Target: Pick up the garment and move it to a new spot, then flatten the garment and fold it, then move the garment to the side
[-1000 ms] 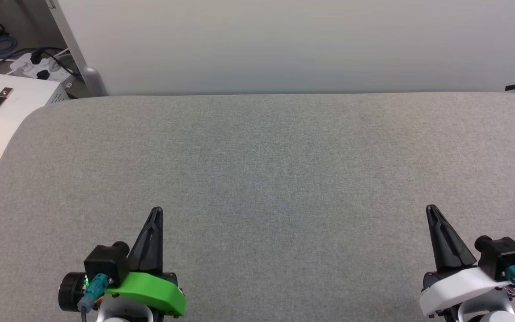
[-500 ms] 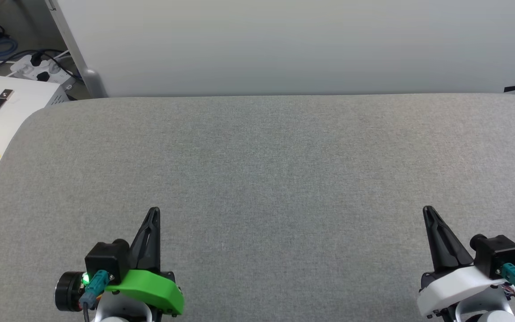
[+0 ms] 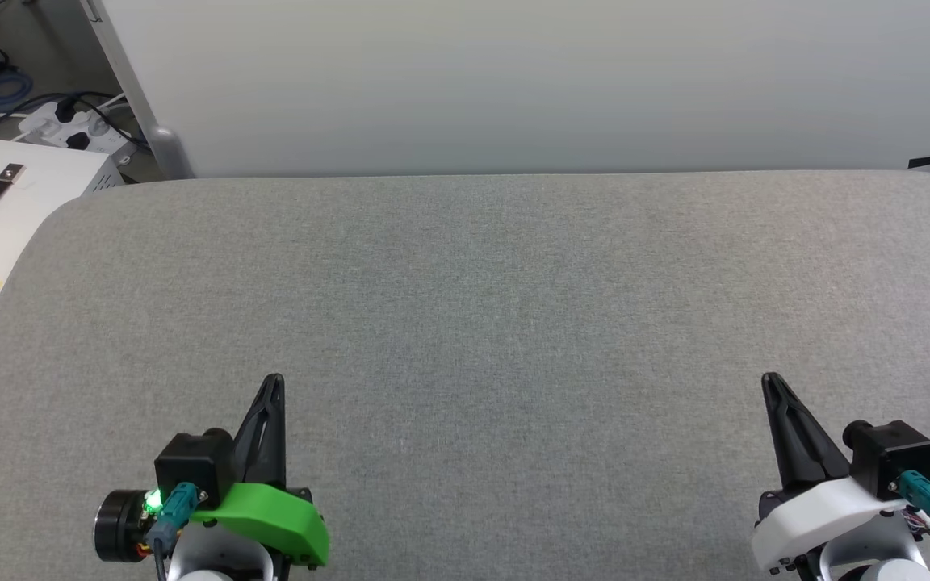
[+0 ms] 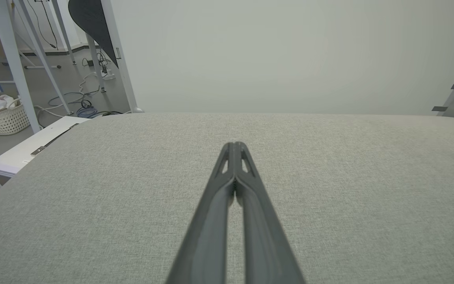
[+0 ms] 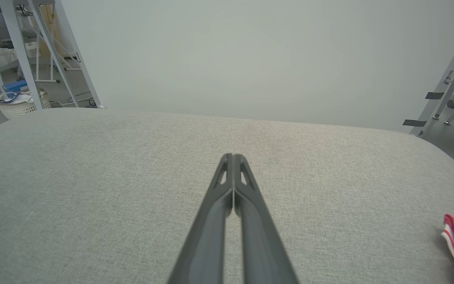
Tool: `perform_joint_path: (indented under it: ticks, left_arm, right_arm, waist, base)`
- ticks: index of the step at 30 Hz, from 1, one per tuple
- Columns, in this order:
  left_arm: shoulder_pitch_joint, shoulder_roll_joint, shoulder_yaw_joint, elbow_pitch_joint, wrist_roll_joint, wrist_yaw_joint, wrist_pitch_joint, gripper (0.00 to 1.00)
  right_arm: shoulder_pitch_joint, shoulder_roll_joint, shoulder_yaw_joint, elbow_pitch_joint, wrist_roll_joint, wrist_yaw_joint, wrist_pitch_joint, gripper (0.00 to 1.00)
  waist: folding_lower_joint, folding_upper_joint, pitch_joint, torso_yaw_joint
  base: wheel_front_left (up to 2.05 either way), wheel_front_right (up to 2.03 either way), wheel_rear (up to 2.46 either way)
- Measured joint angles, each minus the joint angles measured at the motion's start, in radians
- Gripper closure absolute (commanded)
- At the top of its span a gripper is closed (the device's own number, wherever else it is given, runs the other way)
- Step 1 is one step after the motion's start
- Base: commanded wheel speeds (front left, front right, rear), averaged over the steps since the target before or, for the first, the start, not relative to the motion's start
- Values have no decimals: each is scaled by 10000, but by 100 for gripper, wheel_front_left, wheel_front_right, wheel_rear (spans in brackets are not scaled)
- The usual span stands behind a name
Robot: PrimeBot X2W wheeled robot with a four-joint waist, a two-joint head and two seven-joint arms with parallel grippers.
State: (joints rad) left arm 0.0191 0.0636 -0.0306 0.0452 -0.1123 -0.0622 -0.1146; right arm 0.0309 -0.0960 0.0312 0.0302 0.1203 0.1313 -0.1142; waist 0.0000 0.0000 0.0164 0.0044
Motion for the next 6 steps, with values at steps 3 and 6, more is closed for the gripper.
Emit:
perform_joint_path:
  ticks: [3, 6]
  left_arm:
    - [-1, -4, 10, -15, 59, 50, 29, 100]
    - [-2, -8, 21, -40, 84, 63, 111, 100]
  right_arm:
    - [-3, 17, -23, -13, -67, 0, 61, 100]
    - [-12, 36, -38, -35, -144, 0, 107, 100]
  waist:
    - [0, 0, -9, -3]
    - [0, 0, -17, -5]
  base:
    - [0, 0, 0]
    - [0, 0, 0]
